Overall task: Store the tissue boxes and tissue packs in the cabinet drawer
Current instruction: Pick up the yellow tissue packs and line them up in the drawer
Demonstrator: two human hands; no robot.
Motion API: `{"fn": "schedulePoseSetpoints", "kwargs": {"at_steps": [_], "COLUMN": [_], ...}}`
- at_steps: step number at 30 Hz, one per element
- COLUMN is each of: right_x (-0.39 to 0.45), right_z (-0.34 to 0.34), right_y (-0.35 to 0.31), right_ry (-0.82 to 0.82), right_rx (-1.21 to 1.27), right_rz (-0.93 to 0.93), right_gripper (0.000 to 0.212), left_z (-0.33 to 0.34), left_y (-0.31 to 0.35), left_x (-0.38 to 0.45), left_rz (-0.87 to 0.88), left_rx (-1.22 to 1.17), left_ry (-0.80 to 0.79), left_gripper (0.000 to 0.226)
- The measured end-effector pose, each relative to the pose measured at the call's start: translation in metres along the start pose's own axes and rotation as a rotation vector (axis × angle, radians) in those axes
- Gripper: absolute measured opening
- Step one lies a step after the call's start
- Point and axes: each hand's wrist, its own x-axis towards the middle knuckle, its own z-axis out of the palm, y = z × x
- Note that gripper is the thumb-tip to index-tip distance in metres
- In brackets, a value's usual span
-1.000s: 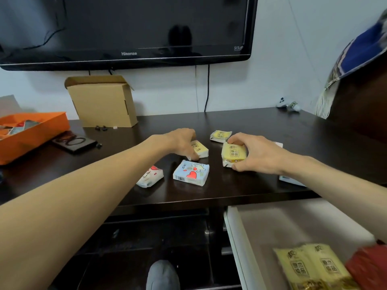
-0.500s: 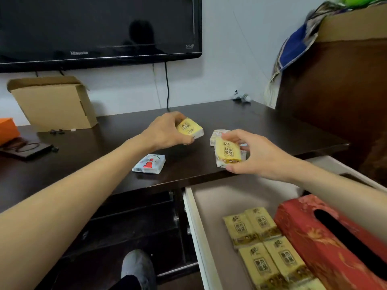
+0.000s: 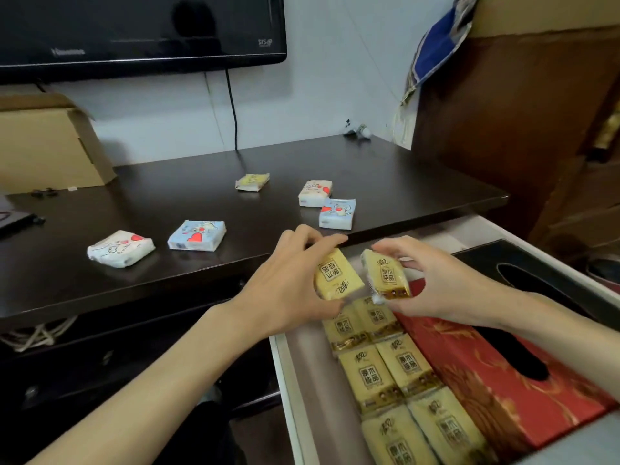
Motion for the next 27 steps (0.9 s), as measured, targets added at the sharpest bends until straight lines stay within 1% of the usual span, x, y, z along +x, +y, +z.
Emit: {"fn": "schedulePoseSetpoints", "kwargs": {"at_steps": [2,4,7,8,10,12,14,16,18,20,21,23,25,27], "right_x": [-0.003,-0.005,-0.009,-0.010,-0.011,-0.010,-0.009,-0.008,-0.006,-0.002,0.001,0.009,0.019,0.026], "right_z": [0.005,0.009,0.014,0.016,0.016,0.015,0.014,0.014,0.013,0.010,0.008,0.002,-0.003,-0.005], "right_y": [0.001,0.003,0.005,0.004,0.003,0.001,0.000,0.000,-0.001,-0.003,-0.004,-0.007,-0.010,-0.014], "right_ry": [0.020,0.031,0.013,0.013,0.020,0.011,-0.011,-0.030,-0.055,-0.089,-0.110,-0.175,-0.262,-0.329], "right_rx": [0.018,0.025,0.000,-0.001,0.009,0.015,-0.004,-0.027,-0.055,-0.086,-0.103,-0.148,-0.180,-0.218], "right_rz": [0.001,0.000,-0.005,-0.009,-0.003,0.006,0.016,0.027,0.044,0.063,0.068,0.082,0.096,0.103], "right_gripper": [0.077,0.076,0.075,0.074,0.073,0.073,0.073,0.074,0.076,0.081,0.084,0.085,0.080,0.077], "left_z": [0.006,0.012,0.017,0.018,0.020,0.021,0.020,0.018,0.018,0.019,0.019,0.021,0.022,0.022], "left_y": [0.000,0.001,0.005,0.006,0.004,-0.001,-0.006,-0.008,-0.012,-0.012,-0.012,-0.012,-0.012,-0.013], "left_x": [-0.003,-0.007,-0.010,-0.008,-0.006,-0.005,-0.005,-0.004,0.000,0.005,0.008,0.015,0.021,0.024], "left_rz": [-0.028,-0.052,-0.102,-0.133,-0.229,-0.334,-0.395,-0.426,-0.430,-0.430,-0.430,-0.458,-0.503,-0.524], "left_rx": [0.013,0.060,0.132,0.147,0.137,0.066,-0.036,-0.168,-0.301,-0.322,-0.277,-0.191,-0.206,-0.239], "left_ry": [-0.039,-0.062,-0.048,-0.043,-0.057,-0.115,-0.171,-0.217,-0.247,-0.219,-0.178,-0.081,-0.020,0.000], "left_gripper": [0.096,0.090,0.063,0.062,0.075,0.084,0.085,0.075,0.056,0.043,0.043,0.050,0.053,0.047]}}
